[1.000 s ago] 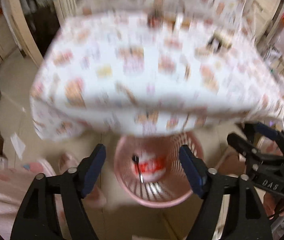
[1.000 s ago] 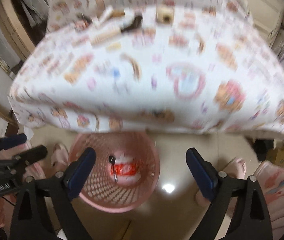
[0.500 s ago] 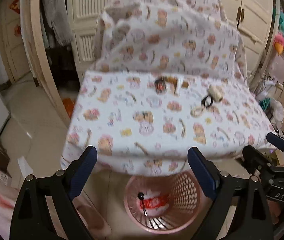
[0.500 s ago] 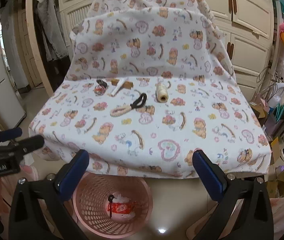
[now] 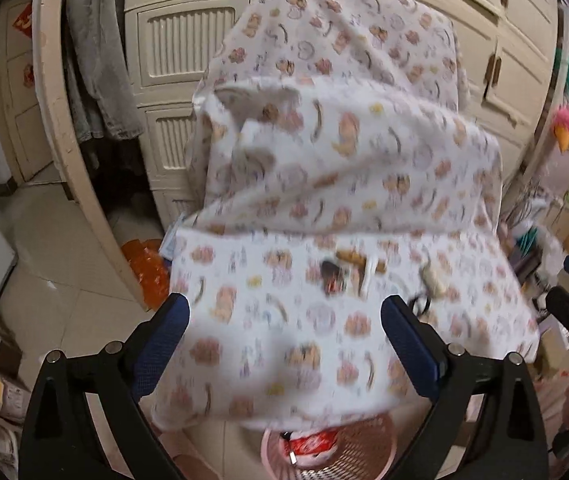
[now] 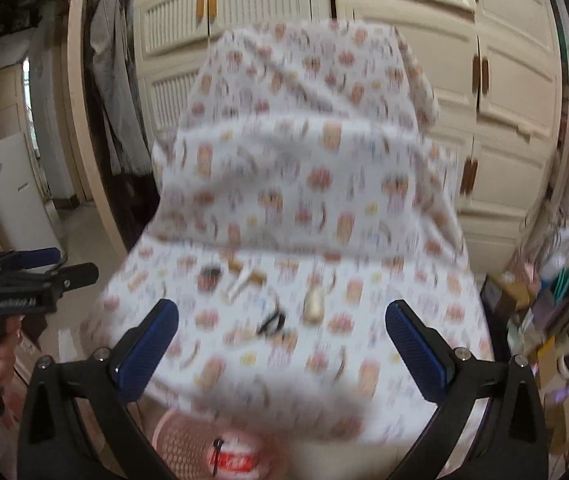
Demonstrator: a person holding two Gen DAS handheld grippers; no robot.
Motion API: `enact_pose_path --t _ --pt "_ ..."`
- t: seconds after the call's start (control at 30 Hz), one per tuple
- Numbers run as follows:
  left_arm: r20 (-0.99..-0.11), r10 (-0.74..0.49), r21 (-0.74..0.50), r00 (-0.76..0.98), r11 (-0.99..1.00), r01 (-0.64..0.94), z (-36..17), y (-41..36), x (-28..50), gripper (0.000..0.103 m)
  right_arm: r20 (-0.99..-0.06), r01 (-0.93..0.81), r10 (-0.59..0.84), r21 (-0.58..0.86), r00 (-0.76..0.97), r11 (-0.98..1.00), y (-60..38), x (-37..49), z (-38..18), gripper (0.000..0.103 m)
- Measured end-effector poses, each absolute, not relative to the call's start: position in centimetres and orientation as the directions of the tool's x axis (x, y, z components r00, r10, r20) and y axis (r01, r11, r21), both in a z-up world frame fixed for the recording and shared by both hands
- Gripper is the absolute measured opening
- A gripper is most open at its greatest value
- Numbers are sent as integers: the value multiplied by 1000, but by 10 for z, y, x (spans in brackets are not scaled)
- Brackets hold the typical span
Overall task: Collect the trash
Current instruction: 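Move the left tool toward the black cylinder and red cap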
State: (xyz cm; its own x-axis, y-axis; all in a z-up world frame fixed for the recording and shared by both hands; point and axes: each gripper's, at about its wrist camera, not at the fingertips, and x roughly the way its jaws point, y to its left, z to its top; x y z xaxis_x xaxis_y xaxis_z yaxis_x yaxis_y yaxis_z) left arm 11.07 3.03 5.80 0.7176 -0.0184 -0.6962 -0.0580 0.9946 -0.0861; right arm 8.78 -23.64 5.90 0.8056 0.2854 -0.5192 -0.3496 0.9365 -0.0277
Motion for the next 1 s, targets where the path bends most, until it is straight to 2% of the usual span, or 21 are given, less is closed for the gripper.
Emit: enact_pose_path --t 0.13,0.27,0.4,0.47,0.5,0.53,0.63,0.8,0.93,1.0 --pt "-709 -28 -107 704 992 -69 54 38 135 96 -504 -329 262 -47 823 943 -240 117 61 103" --pt "-756 -69 -165 651 982 -87 25 45 150 96 -549 -272 249 41 798 962 -253 138 27 103" --pt "-785 -107 -203 610 975 -90 4 46 165 93 -617 -278 243 40 749 960 -252 155 7 103" --pt "-797 -153 -249 585 964 -87 -5 46 173 69 -626 -303 271 59 731 951 -250 161 6 103" --pt "-806 -168 -265 567 960 -93 -10 46 177 50 -630 -307 275 62 726 950 -249 163 5 103" --pt "-810 -172 -271 561 957 -99 -13 45 180 43 -644 -310 273 59 715 949 -248 165 3 103" --pt "-806 -197 -279 559 958 -66 -21 39 186 41 -695 -358 302 68 652 931 -241 169 -6 103" --pt "-799 -268 -334 538 942 -27 -27 23 198 39 -718 -382 323 86 617 920 -234 167 -15 103" --pt "-828 -238 -291 507 956 -26 -32 8 211 53 -731 -373 317 92 604 923 -232 170 -19 103" --pt "-840 -263 -317 475 948 -36 -40 4 217 53 -739 -361 316 105 595 927 -232 174 -22 103"
